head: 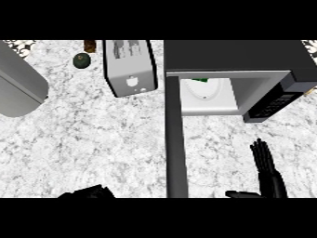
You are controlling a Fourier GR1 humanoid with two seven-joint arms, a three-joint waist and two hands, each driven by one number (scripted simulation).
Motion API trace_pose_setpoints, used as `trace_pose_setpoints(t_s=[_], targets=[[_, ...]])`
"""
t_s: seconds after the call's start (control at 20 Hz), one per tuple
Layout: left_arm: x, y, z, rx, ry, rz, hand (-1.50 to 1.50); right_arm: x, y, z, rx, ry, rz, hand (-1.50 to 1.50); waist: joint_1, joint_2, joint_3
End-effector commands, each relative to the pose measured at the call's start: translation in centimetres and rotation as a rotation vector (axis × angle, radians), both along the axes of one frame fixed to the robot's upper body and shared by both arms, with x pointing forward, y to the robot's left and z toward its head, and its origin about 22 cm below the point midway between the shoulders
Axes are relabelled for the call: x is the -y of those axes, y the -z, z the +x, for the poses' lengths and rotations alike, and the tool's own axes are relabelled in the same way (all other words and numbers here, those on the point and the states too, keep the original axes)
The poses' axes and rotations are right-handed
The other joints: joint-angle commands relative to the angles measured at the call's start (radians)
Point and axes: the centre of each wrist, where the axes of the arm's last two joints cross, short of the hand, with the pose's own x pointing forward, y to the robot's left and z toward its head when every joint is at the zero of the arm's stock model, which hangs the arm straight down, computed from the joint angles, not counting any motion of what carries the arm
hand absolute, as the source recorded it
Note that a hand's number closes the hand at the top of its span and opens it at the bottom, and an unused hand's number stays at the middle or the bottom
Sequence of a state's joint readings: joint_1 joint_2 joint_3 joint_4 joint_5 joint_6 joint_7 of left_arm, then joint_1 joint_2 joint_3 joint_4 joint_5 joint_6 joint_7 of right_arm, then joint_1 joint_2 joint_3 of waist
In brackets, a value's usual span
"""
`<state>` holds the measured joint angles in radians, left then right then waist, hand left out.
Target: Pick up the milk, place it into the microwave and close the microwave
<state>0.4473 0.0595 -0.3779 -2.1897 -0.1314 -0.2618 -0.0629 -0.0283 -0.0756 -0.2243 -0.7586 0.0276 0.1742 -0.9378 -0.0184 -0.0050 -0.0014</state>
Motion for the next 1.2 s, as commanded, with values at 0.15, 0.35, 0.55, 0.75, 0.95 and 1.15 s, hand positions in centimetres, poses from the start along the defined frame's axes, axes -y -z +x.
trace_pose_setpoints(t_s=[0.15,0.35,0.55,0.75,0.95,1.15], targets=[[1.8,1.4,1.5,-0.046,0.106,0.022,1.50,3.0,-0.6,-8.3,0.059,0.019,0.054,-1.50,0.006,0.003,0.001],[3.2,1.0,5.1,-0.010,0.161,0.061,1.50,3.2,-2.5,-9.2,0.046,-0.009,0.046,-1.50,0.002,0.005,0.000],[7.2,0.8,6.2,-0.045,0.274,0.172,1.50,3.7,-3.7,-9.3,0.059,0.000,0.054,-1.50,-0.008,0.006,0.001],[10.3,3.3,6.1,-0.141,0.407,0.212,1.50,4.4,-2.6,-11.8,0.047,0.026,0.031,-1.50,-0.008,0.007,0.002],[12.1,3.2,6.1,-0.068,0.435,0.261,1.50,5.5,-4.4,-13.0,0.086,0.019,0.042,-1.50,0.001,0.005,0.001],[14.8,5.1,6.4,-0.041,0.463,0.321,1.50,6.1,-5.7,-13.3,0.131,-0.005,0.038,-1.50,-0.009,0.006,0.001]])
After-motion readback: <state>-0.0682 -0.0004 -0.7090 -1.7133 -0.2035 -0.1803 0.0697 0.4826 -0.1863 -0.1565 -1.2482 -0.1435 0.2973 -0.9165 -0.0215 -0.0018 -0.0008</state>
